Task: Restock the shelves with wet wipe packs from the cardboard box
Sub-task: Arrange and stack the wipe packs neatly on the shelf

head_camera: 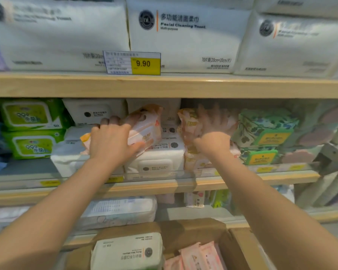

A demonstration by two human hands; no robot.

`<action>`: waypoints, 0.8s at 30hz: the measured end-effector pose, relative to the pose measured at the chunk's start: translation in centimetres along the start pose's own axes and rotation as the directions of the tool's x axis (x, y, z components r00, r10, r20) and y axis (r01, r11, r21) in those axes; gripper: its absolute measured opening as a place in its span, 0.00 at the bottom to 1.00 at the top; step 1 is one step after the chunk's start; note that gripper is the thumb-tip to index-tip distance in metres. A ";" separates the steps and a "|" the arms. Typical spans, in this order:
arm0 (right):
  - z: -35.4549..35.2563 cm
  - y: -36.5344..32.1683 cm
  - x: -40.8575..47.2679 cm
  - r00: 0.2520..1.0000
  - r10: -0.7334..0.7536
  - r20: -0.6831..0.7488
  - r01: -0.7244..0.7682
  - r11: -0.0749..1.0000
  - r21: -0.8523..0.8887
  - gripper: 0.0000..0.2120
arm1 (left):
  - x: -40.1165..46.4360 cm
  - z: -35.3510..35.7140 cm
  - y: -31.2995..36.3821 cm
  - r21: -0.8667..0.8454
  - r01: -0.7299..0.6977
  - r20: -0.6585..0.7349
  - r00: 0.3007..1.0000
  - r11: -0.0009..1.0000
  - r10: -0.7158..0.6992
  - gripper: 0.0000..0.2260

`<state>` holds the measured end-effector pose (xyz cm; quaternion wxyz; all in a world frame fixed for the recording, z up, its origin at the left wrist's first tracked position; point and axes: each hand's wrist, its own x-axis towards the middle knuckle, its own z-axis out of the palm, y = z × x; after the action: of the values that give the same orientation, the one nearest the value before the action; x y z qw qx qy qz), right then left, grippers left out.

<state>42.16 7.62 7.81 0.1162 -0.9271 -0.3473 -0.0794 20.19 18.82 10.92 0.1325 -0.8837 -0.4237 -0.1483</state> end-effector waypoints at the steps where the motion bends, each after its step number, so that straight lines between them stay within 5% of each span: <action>1: -1.0 0.2 -0.9 0.998 0.003 0.063 -0.005 1.000 0.022 0.30 | -0.2 -0.2 -0.4 -0.035 -0.001 0.012 1.000 0.999 0.002 0.31; 4: -2.0 1.2 -4.8 0.990 -0.122 -0.067 0.127 0.989 0.079 0.24 | -2.2 -0.2 -1.3 -0.223 0.008 0.030 1.000 0.975 -0.001 0.30; 7: -2.3 1.2 -9.8 0.963 -0.232 -0.139 0.270 0.857 0.439 0.36 | -5.3 -1.0 -1.5 -0.646 0.079 0.144 0.989 0.759 0.019 0.28; 10: -3.0 0.1 -14.0 0.947 -0.266 0.183 -0.026 0.502 0.864 0.41 | -8.3 -1.9 -0.1 -0.839 0.108 0.235 0.956 0.533 0.176 0.28; 14: -3.5 1.0 -17.0 0.925 -0.232 0.301 -0.248 0.232 0.941 0.39 | -10.9 -3.1 2.2 -0.945 0.208 0.274 0.925 0.252 0.262 0.20; 17: -3.8 2.2 -18.8 0.949 -0.123 0.289 -0.268 0.165 0.949 0.28 | -11.9 -3.6 3.1 -0.945 0.211 0.285 0.906 0.249 0.314 0.18; 20: -4.1 3.4 -20.0 0.957 -0.055 0.284 -0.273 0.150 0.950 0.28 | -12.5 -3.8 3.7 -0.952 0.168 0.256 0.896 0.257 0.363 0.20; 24: -4.1 5.2 -20.5 0.951 0.000 0.308 -0.307 0.083 0.948 0.26 | -14.0 -3.2 2.6 -0.915 0.289 0.373 0.871 0.283 0.318 0.44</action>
<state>30.03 -10.06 6.25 0.6732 -0.6418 -0.2210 0.2932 13.41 6.17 8.31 -0.5343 -0.7925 -0.2581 -0.1410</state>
